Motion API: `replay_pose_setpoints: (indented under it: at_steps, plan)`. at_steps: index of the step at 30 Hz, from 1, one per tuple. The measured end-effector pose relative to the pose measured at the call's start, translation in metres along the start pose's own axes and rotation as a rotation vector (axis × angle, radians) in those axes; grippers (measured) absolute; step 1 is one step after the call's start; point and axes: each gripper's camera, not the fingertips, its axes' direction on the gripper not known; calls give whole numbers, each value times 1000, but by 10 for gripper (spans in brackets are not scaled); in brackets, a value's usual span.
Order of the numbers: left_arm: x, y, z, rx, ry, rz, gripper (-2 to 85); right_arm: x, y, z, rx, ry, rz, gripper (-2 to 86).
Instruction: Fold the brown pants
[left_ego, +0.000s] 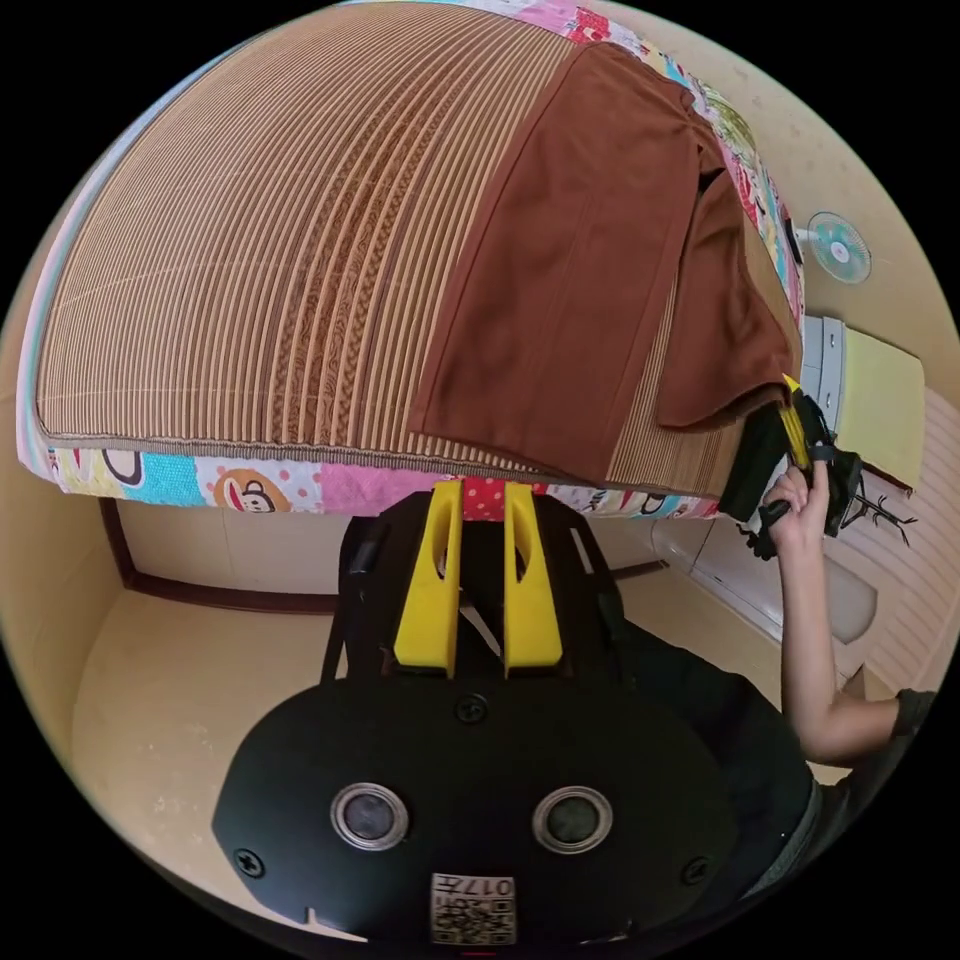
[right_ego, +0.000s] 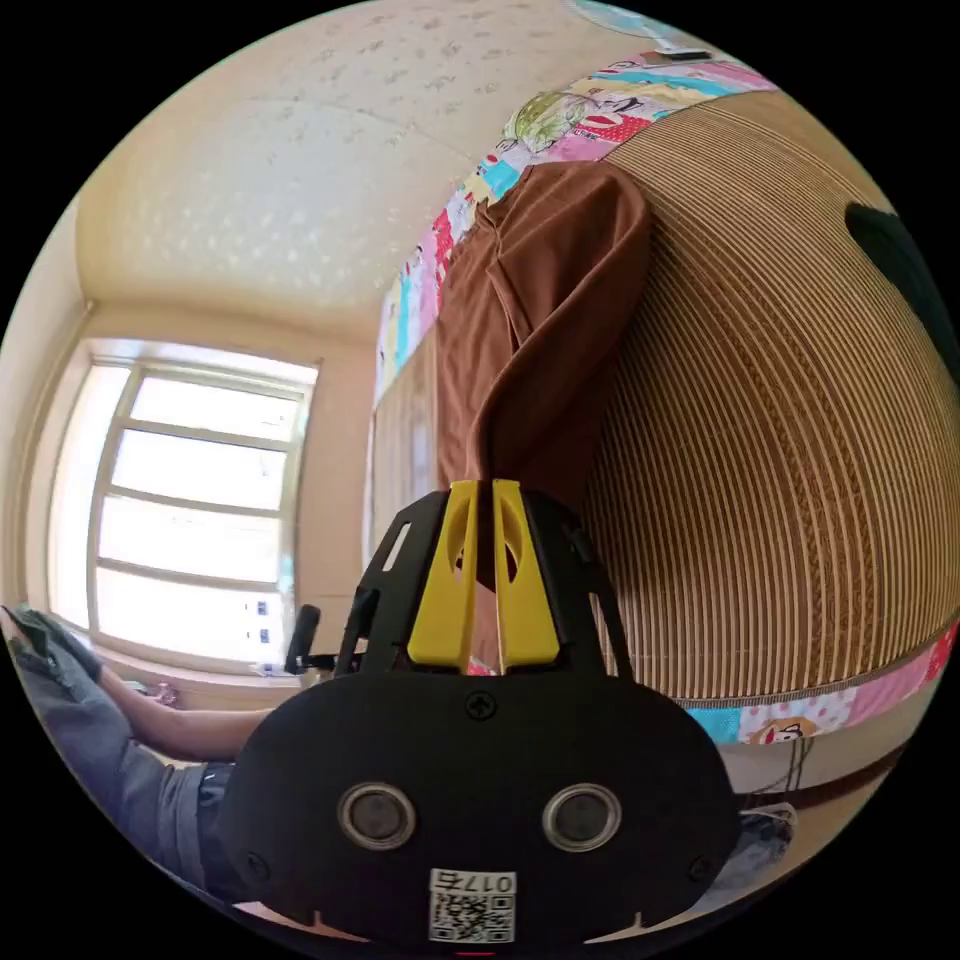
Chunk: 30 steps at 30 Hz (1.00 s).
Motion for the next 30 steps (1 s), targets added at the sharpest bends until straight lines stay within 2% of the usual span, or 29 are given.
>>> replay_pose_setpoints:
  at_steps: [1, 3, 4, 7, 11, 14, 16, 18, 21, 24, 25, 27, 28, 30]
  plan:
    - [5, -6, -7, 4, 15, 26, 77, 24, 11, -39, 27, -46, 26, 26]
    - [12, -17, -14, 13, 7, 60, 81, 68, 27, -85, 29, 54, 131, 23]
    - [16, -26, -19, 27, -16, 71, 85, 100, 36, -106, -7, 168, 223, 21]
    - [21, -52, -31, 60, -28, 91, 96, 145, 41, -152, -10, 205, 350, 21]
    - [36, -87, -34, 40, -54, 164, 98, 128, 15, -186, -23, 355, 280, 38]
    - [58, -108, -25, 8, -155, 258, 97, 131, 3, -188, -91, 328, 254, 76]
    - [62, -122, 0, -90, -196, 279, 93, 136, 1, -188, -130, 332, 264, 73]
    - [53, -123, 25, -186, -262, 247, 80, 134, 3, -197, -133, 384, 270, 28]
    - [40, -111, 22, -130, -252, 183, 13, 136, 17, -217, -157, 340, 294, 13]
    - [36, -88, 35, -204, -296, 153, -6, 138, 59, -223, -380, 535, 298, 7]
    - [37, -74, 40, -221, -322, 170, -8, 136, 80, -231, -422, 545, 292, 6]
    - [32, -57, 46, -261, -337, 153, -9, 131, 107, -252, -397, 439, 315, 6]
    - [19, -46, 64, -381, -351, 99, -9, 128, 119, -271, -338, 380, 343, 8]
    - [0, -24, 74, -419, -351, 51, -9, 126, 126, -297, -246, 337, 373, 12]
